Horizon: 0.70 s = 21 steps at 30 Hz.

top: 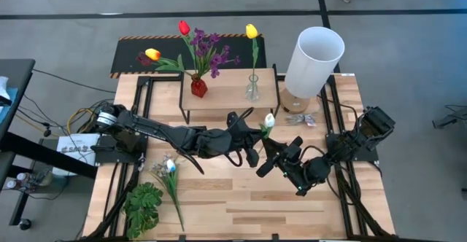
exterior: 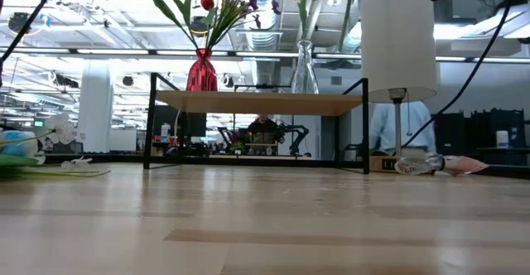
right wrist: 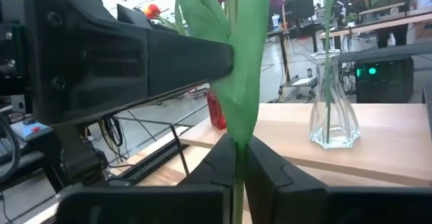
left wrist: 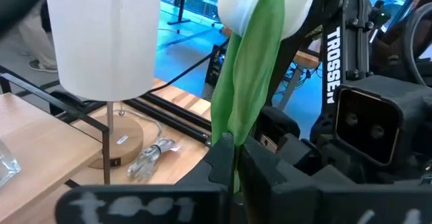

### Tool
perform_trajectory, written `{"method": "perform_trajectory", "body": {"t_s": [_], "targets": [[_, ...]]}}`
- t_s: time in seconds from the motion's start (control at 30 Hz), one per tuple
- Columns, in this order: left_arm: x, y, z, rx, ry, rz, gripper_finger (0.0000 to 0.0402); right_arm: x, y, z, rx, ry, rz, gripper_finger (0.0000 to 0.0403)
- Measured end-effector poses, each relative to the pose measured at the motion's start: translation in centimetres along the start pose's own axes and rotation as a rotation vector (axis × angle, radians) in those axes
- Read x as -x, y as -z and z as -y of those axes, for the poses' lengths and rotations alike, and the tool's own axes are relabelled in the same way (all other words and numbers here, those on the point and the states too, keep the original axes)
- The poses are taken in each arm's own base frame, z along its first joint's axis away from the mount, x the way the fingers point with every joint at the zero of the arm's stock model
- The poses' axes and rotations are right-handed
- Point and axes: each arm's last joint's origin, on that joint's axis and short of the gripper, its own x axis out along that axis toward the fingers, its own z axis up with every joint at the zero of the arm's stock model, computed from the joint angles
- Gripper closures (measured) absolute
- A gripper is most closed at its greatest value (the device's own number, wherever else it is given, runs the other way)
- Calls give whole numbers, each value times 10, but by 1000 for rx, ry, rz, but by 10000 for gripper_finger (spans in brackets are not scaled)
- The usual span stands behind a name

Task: Pick and place flowers into a vace then onto a shelf
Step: Put the right white flower into the transparent vase on the shelf

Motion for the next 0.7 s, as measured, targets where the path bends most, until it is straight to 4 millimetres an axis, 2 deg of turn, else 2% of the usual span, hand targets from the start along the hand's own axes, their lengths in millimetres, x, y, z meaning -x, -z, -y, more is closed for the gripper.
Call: {"method": "perform_trajectory", "body": {"t_s": [0.23,0.5,0.7], "targets": [[0,1,2,-35,75,-33,385,0,0,0,3,8,-3,395],[2,6,2,-72,137,-116,304,0,0,1,2,25,-7,398],[28,-8,-8,-102,111,-229,250,0,0,1,17,28,-8,400]]}}
